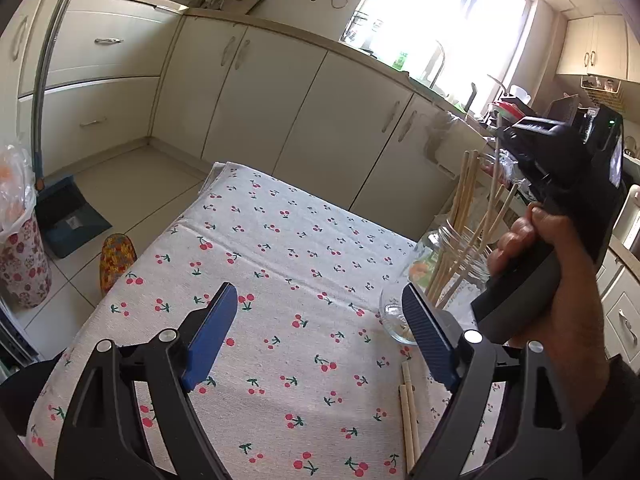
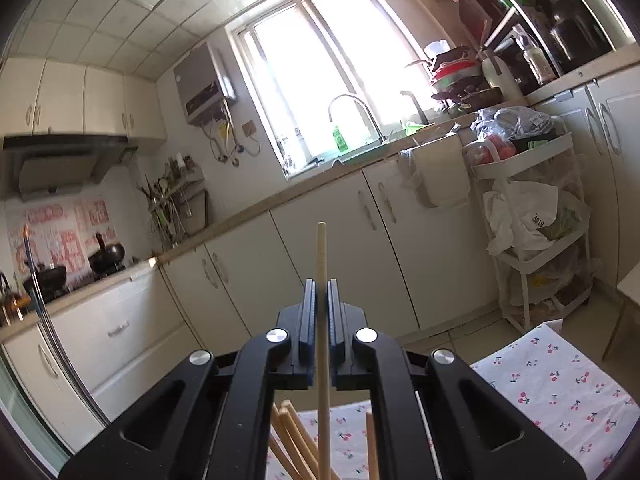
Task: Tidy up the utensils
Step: 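Drop the chopstick into the jar with the left gripper while the right lowers and releases its own, then move both open grippers away from the glass jar, then move both grippers down to the last chopsticks lying on the tablecloth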
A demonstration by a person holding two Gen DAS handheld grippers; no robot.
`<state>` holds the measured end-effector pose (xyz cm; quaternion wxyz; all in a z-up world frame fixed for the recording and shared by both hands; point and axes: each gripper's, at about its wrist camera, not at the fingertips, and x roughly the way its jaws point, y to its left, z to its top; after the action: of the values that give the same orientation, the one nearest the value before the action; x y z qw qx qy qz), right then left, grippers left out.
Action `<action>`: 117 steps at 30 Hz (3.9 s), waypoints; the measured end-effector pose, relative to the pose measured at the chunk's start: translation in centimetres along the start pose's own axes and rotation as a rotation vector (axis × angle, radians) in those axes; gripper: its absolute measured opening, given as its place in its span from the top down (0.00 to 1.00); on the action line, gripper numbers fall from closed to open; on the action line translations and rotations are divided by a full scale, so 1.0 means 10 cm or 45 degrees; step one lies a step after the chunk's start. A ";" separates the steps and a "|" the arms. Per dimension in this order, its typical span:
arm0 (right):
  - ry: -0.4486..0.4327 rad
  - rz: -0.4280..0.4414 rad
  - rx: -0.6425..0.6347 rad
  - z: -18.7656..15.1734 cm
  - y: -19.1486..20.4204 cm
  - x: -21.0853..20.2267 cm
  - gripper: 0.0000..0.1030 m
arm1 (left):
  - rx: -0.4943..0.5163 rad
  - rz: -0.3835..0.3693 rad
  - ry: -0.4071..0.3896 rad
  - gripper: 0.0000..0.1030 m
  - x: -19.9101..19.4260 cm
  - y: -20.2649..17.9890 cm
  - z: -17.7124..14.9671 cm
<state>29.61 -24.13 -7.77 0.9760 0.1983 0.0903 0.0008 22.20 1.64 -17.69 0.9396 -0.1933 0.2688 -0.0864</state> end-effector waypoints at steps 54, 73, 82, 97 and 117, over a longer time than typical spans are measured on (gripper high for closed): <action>0.996 -0.120 -0.347 -1.56 -0.01 -1.03 0.67 | 0.152 0.203 0.170 0.13 -0.47 -0.09 -0.14; 1.054 -0.091 -0.224 -1.47 -0.31 -1.16 0.77 | 0.224 0.145 0.220 0.12 -0.61 -0.28 -0.22; 1.093 -0.104 -0.423 -1.42 -0.40 -1.35 0.91 | 0.359 0.119 0.370 0.12 -0.40 -0.56 -0.40; 1.057 -0.133 -0.257 -1.23 -0.87 -1.45 0.79 | 0.547 0.220 0.572 0.12 0.27 -1.02 -0.69; 1.104 -0.106 -0.433 -1.24 -0.84 -1.30 0.76 | 0.768 0.054 0.636 0.84 0.31 -1.20 -0.77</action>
<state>14.32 -27.54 -19.92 0.8660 0.0132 0.4963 0.0591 19.95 -12.53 -20.21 0.8614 0.1242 0.4558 -0.1867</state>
